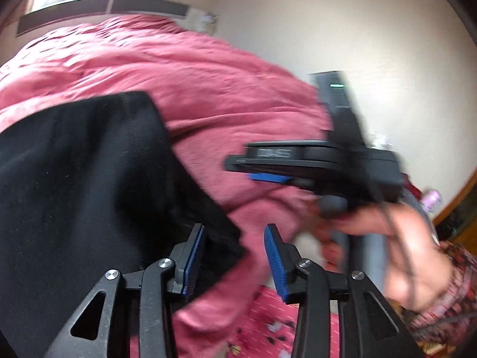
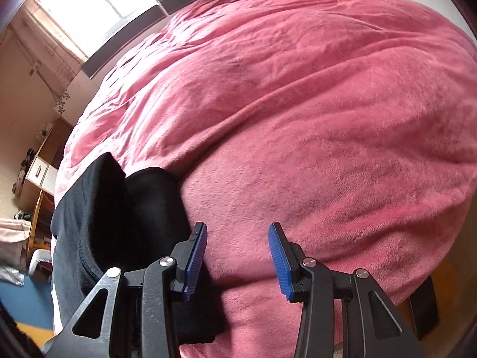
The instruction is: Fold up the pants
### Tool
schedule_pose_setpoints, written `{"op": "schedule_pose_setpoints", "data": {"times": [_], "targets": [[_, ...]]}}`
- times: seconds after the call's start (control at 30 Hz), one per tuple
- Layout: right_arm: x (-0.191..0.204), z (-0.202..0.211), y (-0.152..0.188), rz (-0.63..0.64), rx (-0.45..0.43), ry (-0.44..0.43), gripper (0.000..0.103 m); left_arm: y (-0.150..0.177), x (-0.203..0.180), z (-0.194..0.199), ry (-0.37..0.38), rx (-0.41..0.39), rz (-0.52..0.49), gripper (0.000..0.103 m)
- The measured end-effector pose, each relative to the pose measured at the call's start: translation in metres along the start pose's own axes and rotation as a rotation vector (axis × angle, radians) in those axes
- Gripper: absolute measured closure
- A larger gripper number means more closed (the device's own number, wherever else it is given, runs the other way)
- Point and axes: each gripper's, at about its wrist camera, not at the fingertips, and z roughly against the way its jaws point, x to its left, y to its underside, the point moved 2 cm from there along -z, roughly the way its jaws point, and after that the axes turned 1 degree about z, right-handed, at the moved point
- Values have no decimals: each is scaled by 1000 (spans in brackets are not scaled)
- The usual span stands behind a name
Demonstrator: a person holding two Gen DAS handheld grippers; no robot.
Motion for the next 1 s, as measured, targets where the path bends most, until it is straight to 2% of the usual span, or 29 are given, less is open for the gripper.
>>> {"op": "schedule_pose_setpoints", "data": {"times": [0.1, 0.23, 0.3, 0.4, 0.47, 0.57, 0.67, 0.73, 0.77, 0.8, 0.83, 0.93, 1.0], "targets": [[9, 5, -1, 16, -24, -76, 56, 7, -7, 20, 28, -43, -13, 61], [36, 13, 1, 89, -69, -191, 44, 9, 11, 50, -51, -108, 52, 61], [52, 14, 7, 148, -66, -235, 37, 8, 32, 71, -137, -158, 113, 61], [67, 7, 17, 198, -34, -279, 35, 11, 63, 98, -291, -231, 198, 61], [74, -2, 24, 223, -3, -268, 35, 19, 89, 112, -401, -251, 250, 61], [78, -16, 32, 244, 35, -248, 34, 38, 118, 122, -544, -226, 294, 61], [83, -23, 37, 254, 44, -245, 31, 59, 138, 120, -570, -175, 341, 61], [93, -26, 38, 274, 57, -288, 44, 67, 138, 114, -581, -158, 335, 61], [101, -26, 38, 302, 64, -298, 66, 68, 136, 114, -597, -167, 316, 61], [107, -26, 38, 327, 67, -291, 80, 67, 132, 114, -607, -175, 288, 61], [111, -24, 36, 341, 60, -287, 90, 66, 126, 114, -608, -183, 257, 61], [114, -4, 27, 329, 3, -308, 95, 61, 108, 115, -537, -224, 176, 61], [113, 11, 19, 327, -47, -307, 96, 60, 95, 109, -538, -218, 102, 61]]}}
